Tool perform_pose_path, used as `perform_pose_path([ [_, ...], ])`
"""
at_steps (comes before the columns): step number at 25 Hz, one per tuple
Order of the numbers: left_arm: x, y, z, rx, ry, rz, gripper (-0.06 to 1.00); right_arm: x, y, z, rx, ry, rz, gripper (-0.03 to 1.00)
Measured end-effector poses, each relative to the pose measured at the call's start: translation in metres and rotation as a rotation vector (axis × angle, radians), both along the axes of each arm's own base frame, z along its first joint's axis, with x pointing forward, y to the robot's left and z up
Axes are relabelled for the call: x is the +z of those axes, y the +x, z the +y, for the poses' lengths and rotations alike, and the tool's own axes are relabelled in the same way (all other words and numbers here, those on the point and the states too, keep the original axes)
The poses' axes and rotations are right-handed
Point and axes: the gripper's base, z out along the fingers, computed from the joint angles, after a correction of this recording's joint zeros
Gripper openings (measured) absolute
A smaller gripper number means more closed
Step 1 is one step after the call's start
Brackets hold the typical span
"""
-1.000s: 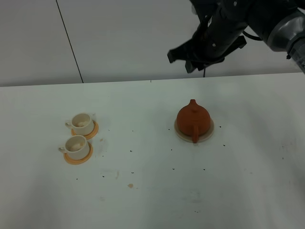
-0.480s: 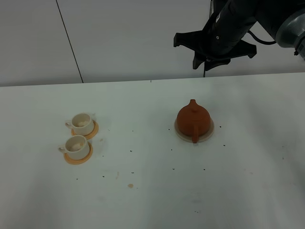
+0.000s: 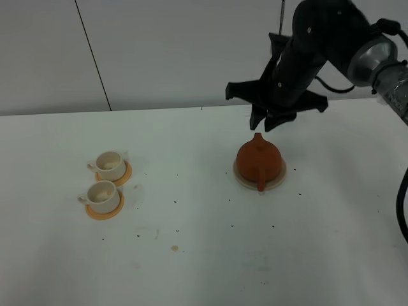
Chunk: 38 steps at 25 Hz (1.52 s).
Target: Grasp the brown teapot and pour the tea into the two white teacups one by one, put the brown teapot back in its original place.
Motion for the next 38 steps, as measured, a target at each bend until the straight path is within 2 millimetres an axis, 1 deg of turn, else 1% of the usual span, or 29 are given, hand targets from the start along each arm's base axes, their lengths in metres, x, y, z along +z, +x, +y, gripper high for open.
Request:
perform_pose_path([
  [2,0.000,0.000,0.000,0.000,0.000,0.000,0.37,-0.015,-0.002,0.000,0.012,-0.015,0.047,0.24],
  [4,0.000,0.000,0.000,0.000,0.000,0.000,0.37,-0.022,-0.004,-0.001,0.027,-0.027,0.068,0.24],
  [6,0.000,0.000,0.000,0.000,0.000,0.000,0.37,-0.021,-0.005,-0.001,0.036,-0.028,0.064,0.24],
  [12,0.000,0.000,0.000,0.000,0.000,0.000,0.37,-0.008,-0.007,-0.002,0.062,-0.021,0.031,0.24],
  [19,0.000,0.000,0.000,0.000,0.000,0.000,0.37,-0.007,-0.008,-0.002,0.078,-0.023,0.023,0.24],
  [21,0.000,0.000,0.000,0.000,0.000,0.000,0.37,-0.009,-0.008,-0.002,0.084,-0.036,0.025,0.24],
  [26,0.000,0.000,0.000,0.000,0.000,0.000,0.37,-0.033,-0.015,-0.008,0.094,-0.091,0.099,0.24],
  [28,0.000,0.000,0.000,0.000,0.000,0.000,0.37,-0.037,-0.018,-0.009,0.104,-0.101,0.114,0.24],
  [38,0.000,0.000,0.000,0.000,0.000,0.000,0.37,-0.030,-0.021,-0.007,0.115,-0.069,0.110,0.24],
])
